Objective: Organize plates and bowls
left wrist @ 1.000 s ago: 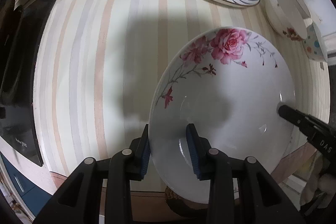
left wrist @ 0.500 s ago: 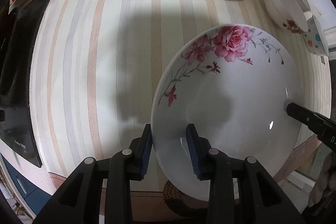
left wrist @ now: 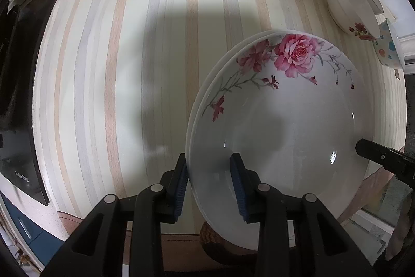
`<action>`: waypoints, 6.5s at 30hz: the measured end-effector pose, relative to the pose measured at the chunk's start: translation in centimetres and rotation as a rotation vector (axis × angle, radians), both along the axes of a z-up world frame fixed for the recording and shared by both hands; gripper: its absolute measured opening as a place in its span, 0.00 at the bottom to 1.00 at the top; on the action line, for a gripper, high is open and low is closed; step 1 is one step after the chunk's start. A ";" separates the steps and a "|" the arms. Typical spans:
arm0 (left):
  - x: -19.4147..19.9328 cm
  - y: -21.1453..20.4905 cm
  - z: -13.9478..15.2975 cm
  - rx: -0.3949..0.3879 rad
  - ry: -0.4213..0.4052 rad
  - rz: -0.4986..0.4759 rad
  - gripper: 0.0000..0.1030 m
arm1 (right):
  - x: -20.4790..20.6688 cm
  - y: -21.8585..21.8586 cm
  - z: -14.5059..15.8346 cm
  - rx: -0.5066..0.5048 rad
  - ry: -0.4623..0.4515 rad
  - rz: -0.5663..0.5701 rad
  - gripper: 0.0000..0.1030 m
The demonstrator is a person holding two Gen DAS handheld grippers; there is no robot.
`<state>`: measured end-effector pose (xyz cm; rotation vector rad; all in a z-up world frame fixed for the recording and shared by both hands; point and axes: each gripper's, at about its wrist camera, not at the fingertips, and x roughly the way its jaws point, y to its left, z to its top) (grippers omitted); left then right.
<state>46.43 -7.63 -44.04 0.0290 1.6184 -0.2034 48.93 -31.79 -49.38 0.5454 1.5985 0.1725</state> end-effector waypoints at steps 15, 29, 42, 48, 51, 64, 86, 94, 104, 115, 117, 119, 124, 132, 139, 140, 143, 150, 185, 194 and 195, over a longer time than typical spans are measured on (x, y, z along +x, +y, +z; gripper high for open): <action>4.7 0.7 6.0 0.004 -0.146 0.023 0.30 | 4.7 -1.9 5.9 -0.033 -0.117 -0.021 0.23; 20.8 -0.3 2.9 -0.043 -0.134 0.146 0.32 | 25.1 -1.0 5.2 -0.150 -0.261 0.039 0.41; 22.5 -1.4 -1.6 -0.083 -0.086 0.103 0.16 | 29.0 1.3 -1.4 -0.230 -0.152 0.169 0.17; 22.2 -1.1 -1.4 -0.070 -0.100 0.108 0.16 | 28.2 0.7 -1.5 -0.190 -0.161 0.154 0.13; 22.2 -0.9 -0.2 -0.065 -0.121 0.105 0.16 | 27.7 0.9 -0.7 -0.187 -0.177 0.161 0.13; 16.9 0.0 7.5 -0.080 -0.236 0.100 0.16 | 21.9 2.3 8.0 -0.109 -0.297 0.162 0.12; 2.9 0.5 6.3 -0.070 -0.155 0.004 0.16 | 3.6 1.9 6.4 -0.052 -0.228 0.113 0.12; 1.0 -0.8 2.8 -0.029 -0.097 -0.016 0.16 | 0.5 1.4 1.6 -0.058 -0.153 0.108 0.13; 1.0 -1.9 1.4 -0.009 -0.087 -0.018 0.18 | 0.0 0.7 0.0 -0.068 -0.137 0.087 0.12; 0.9 -1.5 0.4 -0.007 -0.059 0.012 0.19 | 0.5 0.8 0.7 -0.082 -0.101 0.073 0.13; 1.1 -1.4 0.1 -0.005 -0.059 0.012 0.19 | 0.6 0.7 0.8 -0.082 -0.101 0.075 0.14; 1.0 -1.3 0.0 -0.003 -0.058 0.015 0.19 | 0.7 0.6 0.9 -0.078 -0.097 0.080 0.14; 0.9 -1.2 0.0 -0.003 -0.060 0.031 0.19 | 0.9 0.5 0.8 -0.074 -0.080 0.086 0.15; 0.2 0.0 1.9 -0.009 -0.094 0.072 0.19 | 0.6 -0.1 2.5 -0.109 -0.121 0.050 0.15; -2.2 0.2 7.3 0.000 -0.221 0.065 0.19 | -1.8 2.3 7.9 -0.188 -0.216 0.088 0.23; -2.7 0.4 8.3 0.002 -0.242 0.063 0.20 | -2.5 2.7 9.0 -0.197 -0.234 0.088 0.26; -4.5 0.6 10.6 0.003 -0.285 0.055 0.22 | -4.3 4.1 12.1 -0.217 -0.282 0.091 0.32; -8.9 1.5 15.8 0.002 -0.391 0.031 0.27 | -8.6 6.8 18.0 -0.260 -0.375 0.100 0.54; -9.8 -3.1 22.4 -0.109 -0.553 0.084 1.00 | -10.6 -1.4 23.8 -0.143 -0.504 0.030 0.95; 5.6 -11.1 16.3 -0.051 -0.490 0.077 1.00 | 5.3 -12.1 13.6 -0.069 -0.336 -0.003 0.95; 7.0 -11.6 15.4 -0.046 -0.471 0.081 1.00 | 6.3 -12.6 12.7 -0.074 -0.324 0.002 0.95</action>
